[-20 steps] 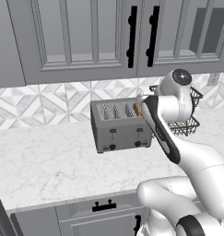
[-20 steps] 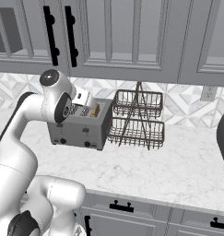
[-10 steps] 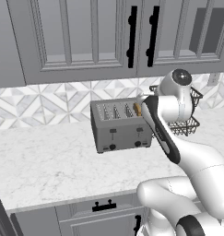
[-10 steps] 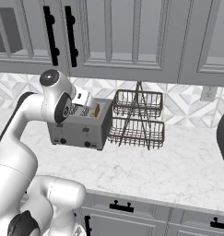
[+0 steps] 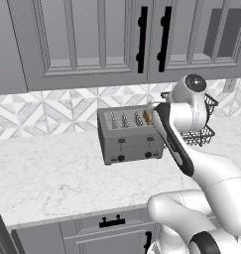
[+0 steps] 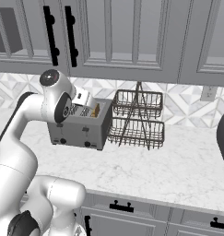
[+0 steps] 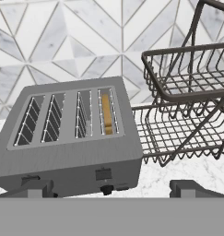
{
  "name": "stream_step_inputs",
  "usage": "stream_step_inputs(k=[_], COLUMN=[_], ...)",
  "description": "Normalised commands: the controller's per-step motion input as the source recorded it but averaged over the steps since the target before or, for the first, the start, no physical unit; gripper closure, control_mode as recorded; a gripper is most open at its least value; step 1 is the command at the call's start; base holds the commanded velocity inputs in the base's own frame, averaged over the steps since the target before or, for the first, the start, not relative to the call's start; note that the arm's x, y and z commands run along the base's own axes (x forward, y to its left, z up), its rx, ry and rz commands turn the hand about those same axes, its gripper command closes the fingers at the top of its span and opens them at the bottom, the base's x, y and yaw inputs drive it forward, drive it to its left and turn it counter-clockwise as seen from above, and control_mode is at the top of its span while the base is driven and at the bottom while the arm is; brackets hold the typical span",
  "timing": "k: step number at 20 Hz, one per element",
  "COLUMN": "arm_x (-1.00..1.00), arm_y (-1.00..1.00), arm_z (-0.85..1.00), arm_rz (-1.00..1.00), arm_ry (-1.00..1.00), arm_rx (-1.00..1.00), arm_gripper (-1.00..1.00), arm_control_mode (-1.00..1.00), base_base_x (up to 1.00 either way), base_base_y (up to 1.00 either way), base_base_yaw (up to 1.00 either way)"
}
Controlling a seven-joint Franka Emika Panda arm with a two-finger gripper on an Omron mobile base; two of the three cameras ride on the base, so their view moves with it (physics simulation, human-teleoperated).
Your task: Start the toaster. Once the lever pops up, take the bread to the plate on the dining counter.
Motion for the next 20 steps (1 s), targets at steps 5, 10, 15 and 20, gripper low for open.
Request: stream_step_inputs(k=[5, 10, 15, 20], arm_x=[0.00, 0.00, 0.00, 0.00], arm_y=[0.00, 0.00, 0.00, 0.00], arm_z=[0.00, 0.00, 0.00, 0.00], arm_rz=[0.00, 0.00, 0.00, 0.00], arm_ry=[0.00, 0.00, 0.00, 0.00], arm_rx=[0.00, 0.00, 0.00, 0.00], arm_gripper=[-1.00, -1.00, -1.00, -1.00], arm_control_mode=[-1.00, -1.00, -1.00, -1.00], base_base_x=[0.00, 0.00, 0.00, 0.00], base_base_y=[0.00, 0.00, 0.00, 0.00], base_base_yaw=[0.00, 0.00, 0.00, 0.00])
